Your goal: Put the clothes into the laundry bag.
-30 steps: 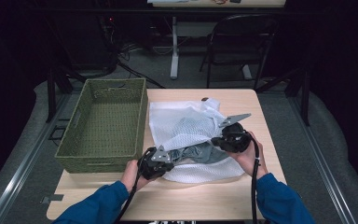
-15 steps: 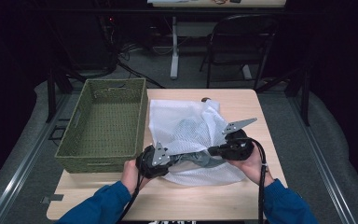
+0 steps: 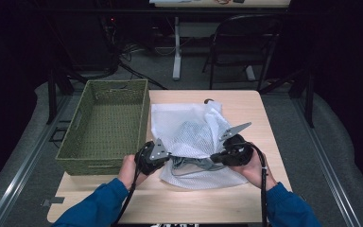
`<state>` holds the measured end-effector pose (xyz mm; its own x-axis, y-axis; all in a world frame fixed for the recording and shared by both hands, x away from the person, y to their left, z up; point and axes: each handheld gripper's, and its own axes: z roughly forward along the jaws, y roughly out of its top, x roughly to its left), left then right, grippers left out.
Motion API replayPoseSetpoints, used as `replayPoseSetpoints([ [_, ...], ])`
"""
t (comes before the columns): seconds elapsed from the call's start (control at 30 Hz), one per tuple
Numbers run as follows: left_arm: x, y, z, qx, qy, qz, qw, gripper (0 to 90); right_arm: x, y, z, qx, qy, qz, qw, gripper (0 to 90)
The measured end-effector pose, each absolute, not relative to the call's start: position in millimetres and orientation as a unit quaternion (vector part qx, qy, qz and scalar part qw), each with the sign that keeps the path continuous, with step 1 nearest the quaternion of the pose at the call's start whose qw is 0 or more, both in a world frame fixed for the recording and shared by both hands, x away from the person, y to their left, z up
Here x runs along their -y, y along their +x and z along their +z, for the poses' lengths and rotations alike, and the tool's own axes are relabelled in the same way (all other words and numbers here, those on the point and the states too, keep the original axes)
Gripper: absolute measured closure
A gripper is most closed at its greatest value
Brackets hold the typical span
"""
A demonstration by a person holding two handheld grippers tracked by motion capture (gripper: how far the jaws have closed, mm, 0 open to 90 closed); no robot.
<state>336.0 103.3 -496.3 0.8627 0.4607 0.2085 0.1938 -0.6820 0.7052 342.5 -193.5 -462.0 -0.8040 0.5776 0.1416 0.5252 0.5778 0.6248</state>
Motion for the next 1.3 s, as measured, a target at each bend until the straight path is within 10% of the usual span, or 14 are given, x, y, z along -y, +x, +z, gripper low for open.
replayPoseSetpoints([
  [0.43,-111.6,334.8,-474.8,-0.176,0.890,0.185,0.377,89.4,199.9,337.0,-446.1,-0.863,0.292,0.411,0.019,89.0],
  [0.57,-95.6,333.2,-484.0,-0.191,0.885,0.231,0.358,51.3,198.3,335.2,-443.0,-0.859,0.285,0.425,0.002,89.0],
  [0.73,-78.8,335.5,-494.2,-0.152,0.901,0.211,0.348,89.2,194.2,335.1,-446.6,-0.870,0.292,0.398,0.020,88.7],
  [0.97,-91.7,341.7,-492.2,-0.108,0.930,0.102,0.335,89.8,192.5,340.8,-464.9,-0.896,0.302,0.324,0.030,87.0],
  [1.3,-77.1,333.3,-518.9,-0.079,0.961,0.115,0.239,89.1,177.9,340.8,-502.2,-0.924,0.289,0.250,0.028,82.5],
])
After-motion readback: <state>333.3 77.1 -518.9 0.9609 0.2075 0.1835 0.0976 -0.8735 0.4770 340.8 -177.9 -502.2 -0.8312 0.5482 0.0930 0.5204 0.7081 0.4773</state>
